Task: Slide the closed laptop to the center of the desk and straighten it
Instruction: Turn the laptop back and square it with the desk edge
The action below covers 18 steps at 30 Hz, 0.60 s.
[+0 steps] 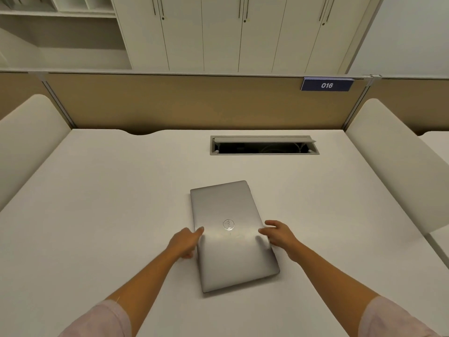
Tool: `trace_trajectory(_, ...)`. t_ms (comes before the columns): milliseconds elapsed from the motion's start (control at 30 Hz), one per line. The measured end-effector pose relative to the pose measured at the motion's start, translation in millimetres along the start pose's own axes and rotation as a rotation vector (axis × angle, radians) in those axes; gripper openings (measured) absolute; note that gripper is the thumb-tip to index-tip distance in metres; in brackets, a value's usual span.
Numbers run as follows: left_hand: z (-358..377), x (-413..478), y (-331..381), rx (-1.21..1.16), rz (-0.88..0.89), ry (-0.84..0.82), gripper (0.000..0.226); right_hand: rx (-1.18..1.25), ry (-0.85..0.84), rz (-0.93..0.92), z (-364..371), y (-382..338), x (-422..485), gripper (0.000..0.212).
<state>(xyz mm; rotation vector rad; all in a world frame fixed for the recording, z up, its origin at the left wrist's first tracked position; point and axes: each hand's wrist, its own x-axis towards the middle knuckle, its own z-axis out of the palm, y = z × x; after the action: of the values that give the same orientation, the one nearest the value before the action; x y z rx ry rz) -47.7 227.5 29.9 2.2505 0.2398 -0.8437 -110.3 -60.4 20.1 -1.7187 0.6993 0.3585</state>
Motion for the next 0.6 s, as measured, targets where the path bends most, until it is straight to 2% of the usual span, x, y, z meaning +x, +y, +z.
trace_trajectory(167,-11.7,21.4,23.2,0.047,0.019,0.133,0.068,-0.224,-0.141,-0.172,-6.2,23.8,-17.8,0.084)
trace_trajectory(333,-16.4,42.6,46.6,0.040,0.109,0.221,0.073,-0.549,-0.271,-0.335,-9.2,35.0,-31.5,0.126)
trace_trajectory(467,-17.9,61.9,60.7,0.071,0.167,0.215,0.075,-0.643,-0.287,-0.401,-8.2,41.6,-34.4,0.128)
trace_trajectory(600,-21.5,78.6,73.2,0.216,0.241,0.180,0.075,-0.729,-0.291,-0.421,-11.4,44.8,-33.3,0.126)
